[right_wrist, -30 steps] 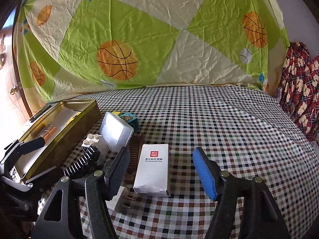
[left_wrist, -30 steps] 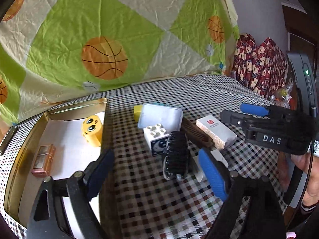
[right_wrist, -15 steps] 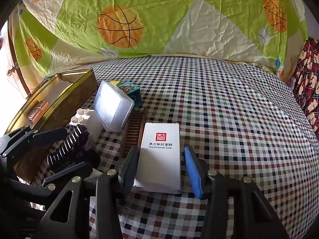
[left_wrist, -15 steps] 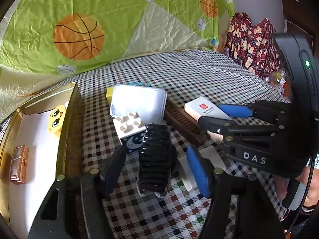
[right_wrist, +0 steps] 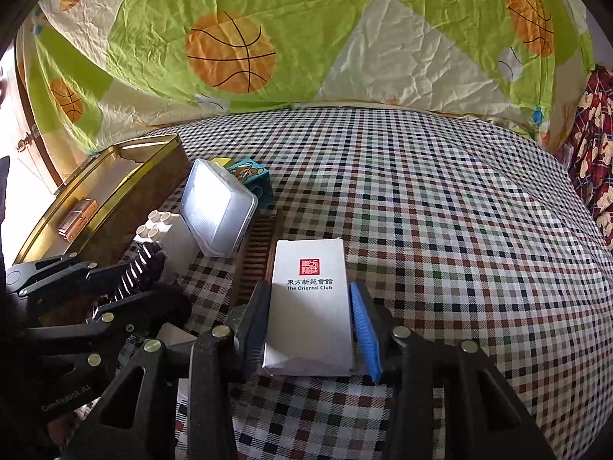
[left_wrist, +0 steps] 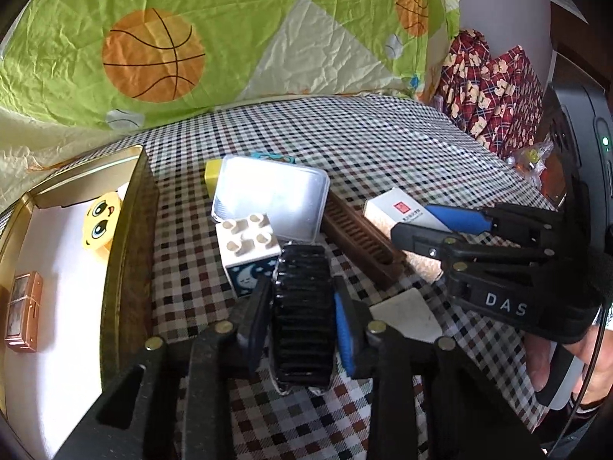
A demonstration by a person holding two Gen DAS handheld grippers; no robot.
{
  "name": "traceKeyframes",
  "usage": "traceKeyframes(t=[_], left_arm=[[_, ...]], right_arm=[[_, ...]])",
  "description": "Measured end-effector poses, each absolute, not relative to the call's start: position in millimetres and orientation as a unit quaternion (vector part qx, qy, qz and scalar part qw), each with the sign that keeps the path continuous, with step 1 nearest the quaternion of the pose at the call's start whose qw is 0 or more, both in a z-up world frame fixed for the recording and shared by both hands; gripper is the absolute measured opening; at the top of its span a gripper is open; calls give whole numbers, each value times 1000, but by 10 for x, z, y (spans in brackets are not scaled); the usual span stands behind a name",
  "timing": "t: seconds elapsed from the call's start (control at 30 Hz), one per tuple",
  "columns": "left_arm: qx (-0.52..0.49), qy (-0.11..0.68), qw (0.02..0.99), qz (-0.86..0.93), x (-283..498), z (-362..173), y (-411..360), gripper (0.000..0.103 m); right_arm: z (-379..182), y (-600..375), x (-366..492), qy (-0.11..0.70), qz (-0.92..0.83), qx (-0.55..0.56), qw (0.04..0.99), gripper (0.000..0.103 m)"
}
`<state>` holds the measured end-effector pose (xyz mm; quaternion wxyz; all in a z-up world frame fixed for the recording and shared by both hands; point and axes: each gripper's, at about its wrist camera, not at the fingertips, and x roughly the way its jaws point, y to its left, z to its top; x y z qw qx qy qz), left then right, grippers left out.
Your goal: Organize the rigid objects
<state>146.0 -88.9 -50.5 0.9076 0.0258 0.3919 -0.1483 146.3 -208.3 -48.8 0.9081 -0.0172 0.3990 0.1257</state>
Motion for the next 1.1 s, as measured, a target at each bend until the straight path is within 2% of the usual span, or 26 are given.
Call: traceKeyframes(t=[0.07,0.13,0.17,0.23,0.3,1.1], left_arm=[[32,394,907,-144,1466,-512,-911,33],[37,406,903,-137,1500,-542,-930,44],[36,411,901,-137,1520,-554,-930,45],[29,410,900,-146,1520,-552,-909,41],[28,410,899,-153,1516,-559,-907,28],[26,334,934,-127,1307,-345,-846,27]], right_arm=[[-490,-2078,1464,400,122,-18,908,44],[-513,-2038,1482,408,117,-29,905,44],[-527,-2021,1490,412,116,-35,903,44],[-554,-1992,1516,421,120,-41,898,44],[-572,-1993,1530,426,121,-42,895,44],[-365,-2054,1303,346,121,-31,930,44]])
